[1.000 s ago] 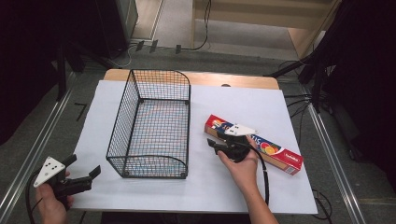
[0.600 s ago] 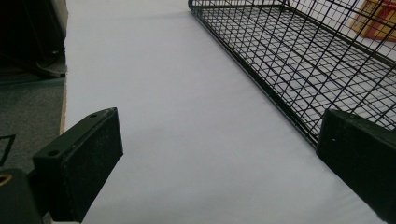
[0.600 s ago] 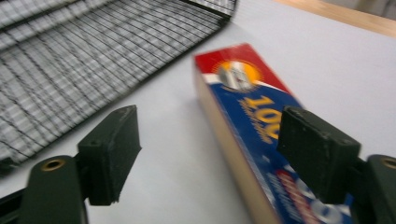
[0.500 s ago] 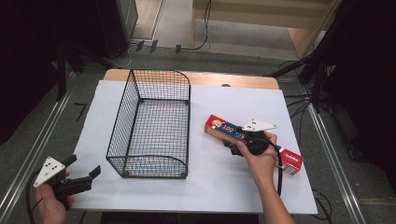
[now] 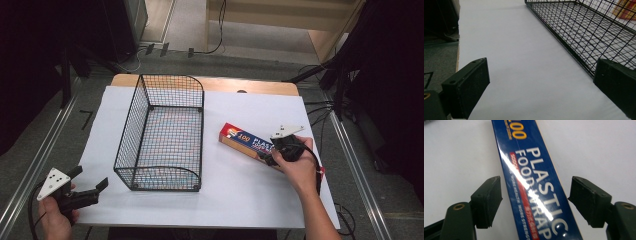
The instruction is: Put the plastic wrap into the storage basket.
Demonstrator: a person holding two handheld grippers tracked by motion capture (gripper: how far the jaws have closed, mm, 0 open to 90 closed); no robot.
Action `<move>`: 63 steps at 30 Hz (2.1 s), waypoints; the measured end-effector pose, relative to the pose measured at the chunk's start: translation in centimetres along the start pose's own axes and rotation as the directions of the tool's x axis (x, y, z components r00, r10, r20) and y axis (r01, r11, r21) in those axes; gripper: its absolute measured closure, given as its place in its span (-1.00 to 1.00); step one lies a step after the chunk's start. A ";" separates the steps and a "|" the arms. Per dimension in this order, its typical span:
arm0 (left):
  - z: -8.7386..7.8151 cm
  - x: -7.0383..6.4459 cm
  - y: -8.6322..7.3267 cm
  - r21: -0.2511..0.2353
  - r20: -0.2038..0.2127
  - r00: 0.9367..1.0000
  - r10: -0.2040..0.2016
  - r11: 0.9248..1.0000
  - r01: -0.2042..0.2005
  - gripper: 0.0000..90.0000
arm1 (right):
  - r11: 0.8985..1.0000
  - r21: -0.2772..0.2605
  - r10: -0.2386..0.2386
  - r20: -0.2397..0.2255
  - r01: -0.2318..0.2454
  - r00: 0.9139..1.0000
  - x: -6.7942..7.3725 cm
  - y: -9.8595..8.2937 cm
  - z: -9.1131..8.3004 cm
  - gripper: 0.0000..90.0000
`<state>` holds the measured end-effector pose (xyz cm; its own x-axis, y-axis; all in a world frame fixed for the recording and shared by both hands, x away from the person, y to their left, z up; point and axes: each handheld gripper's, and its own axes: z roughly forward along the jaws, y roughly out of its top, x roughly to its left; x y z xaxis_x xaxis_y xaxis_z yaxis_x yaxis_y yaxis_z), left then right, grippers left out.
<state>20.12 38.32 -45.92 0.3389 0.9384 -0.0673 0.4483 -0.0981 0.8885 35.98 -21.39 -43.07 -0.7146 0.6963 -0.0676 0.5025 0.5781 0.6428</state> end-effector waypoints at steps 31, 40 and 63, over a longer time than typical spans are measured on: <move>0.0 0.0 -0.1 -0.003 0.004 1.000 0.003 1.000 -0.003 -0.98 | 0.928 0.343 -0.106 -0.127 0.144 0.986 -1.3 2.7 1.5 -0.19; -0.3 -0.1 -0.1 -0.016 0.005 1.000 0.005 1.000 -0.004 -0.98 | 0.889 0.416 -0.124 -0.185 0.192 0.975 -1.7 3.6 1.9 -0.12; -1.1 -0.5 4.0 -0.186 0.071 0.997 -0.035 0.981 0.048 -0.97 | 0.858 0.476 -0.118 -0.185 0.194 0.976 -1.6 4.3 2.4 -0.13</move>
<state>20.80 37.81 -41.86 0.3810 0.9153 -0.1306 0.3021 0.0103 0.9532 40.45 -18.94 -42.02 -0.8465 0.5325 -0.0005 0.5241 0.8334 0.1756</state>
